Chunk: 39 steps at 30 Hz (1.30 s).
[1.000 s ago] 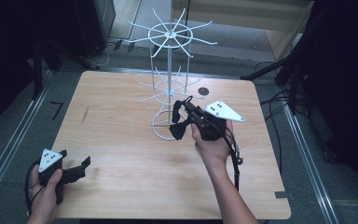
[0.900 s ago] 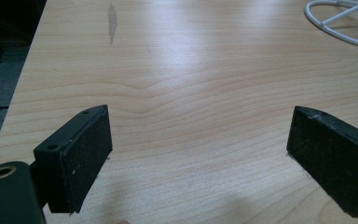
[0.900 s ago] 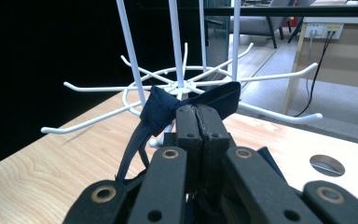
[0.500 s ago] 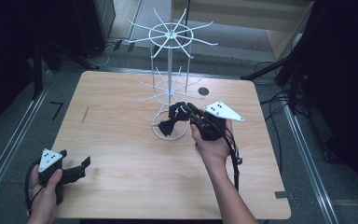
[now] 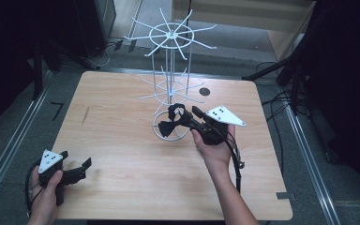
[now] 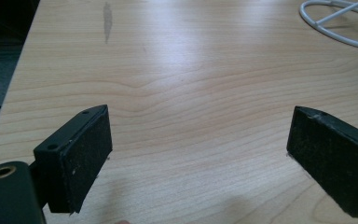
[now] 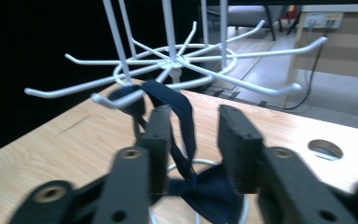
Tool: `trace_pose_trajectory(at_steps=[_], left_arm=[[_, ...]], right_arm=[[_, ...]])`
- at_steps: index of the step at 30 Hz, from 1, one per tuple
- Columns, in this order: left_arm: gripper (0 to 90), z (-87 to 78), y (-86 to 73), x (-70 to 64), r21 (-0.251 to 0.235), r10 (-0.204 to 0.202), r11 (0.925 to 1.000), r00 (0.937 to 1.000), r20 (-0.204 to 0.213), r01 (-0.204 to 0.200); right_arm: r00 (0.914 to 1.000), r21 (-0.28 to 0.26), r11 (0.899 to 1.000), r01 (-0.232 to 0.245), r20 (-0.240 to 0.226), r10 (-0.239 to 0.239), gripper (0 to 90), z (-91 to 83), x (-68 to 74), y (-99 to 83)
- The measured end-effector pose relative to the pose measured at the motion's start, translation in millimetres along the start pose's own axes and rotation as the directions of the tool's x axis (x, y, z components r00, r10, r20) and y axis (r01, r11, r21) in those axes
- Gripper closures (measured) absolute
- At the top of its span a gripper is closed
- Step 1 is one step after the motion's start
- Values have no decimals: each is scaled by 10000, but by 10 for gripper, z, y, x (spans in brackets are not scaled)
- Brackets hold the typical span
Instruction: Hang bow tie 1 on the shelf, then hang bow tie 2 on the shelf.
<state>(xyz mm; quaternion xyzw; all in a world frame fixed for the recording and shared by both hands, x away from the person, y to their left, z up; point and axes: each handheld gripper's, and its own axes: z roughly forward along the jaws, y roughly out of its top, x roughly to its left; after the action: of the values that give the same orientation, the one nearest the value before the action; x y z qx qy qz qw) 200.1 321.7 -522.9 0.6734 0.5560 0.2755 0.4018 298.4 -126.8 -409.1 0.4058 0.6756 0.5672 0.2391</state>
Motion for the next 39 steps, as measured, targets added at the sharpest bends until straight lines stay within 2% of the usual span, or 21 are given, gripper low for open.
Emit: trace_pose_trajectory(at_steps=[4,10,15,22,27,39], left_arm=[[70,14,11,0,15,-48,10000,10000,-2,48],[70,39,23,-13,-94,42,9999,10000,-36,-42],[70,48,29,-23,-50,64,10000,10000,25,-64],[70,47,28,-22,-53,56,10000,10000,-6,-56],[70,45,27,-21,-74,76,9999,10000,-21,-77],[70,47,27,-25,-80,52,10000,10000,-69,-52]], right_arm=[[10000,5,10000,-47,33,47,422,-9,-12,-39],[9989,214,9994,-260,-395,268,295,-39,-57,-53],[9992,302,9995,-106,-375,117,220,-79,-73,-112],[9995,436,9989,-154,-278,166,193,-143,-173,-243],[9993,525,9980,-351,-105,357,193,-211,-298,-355],[9994,526,9982,-278,224,266,189,-383,-429,-446]])
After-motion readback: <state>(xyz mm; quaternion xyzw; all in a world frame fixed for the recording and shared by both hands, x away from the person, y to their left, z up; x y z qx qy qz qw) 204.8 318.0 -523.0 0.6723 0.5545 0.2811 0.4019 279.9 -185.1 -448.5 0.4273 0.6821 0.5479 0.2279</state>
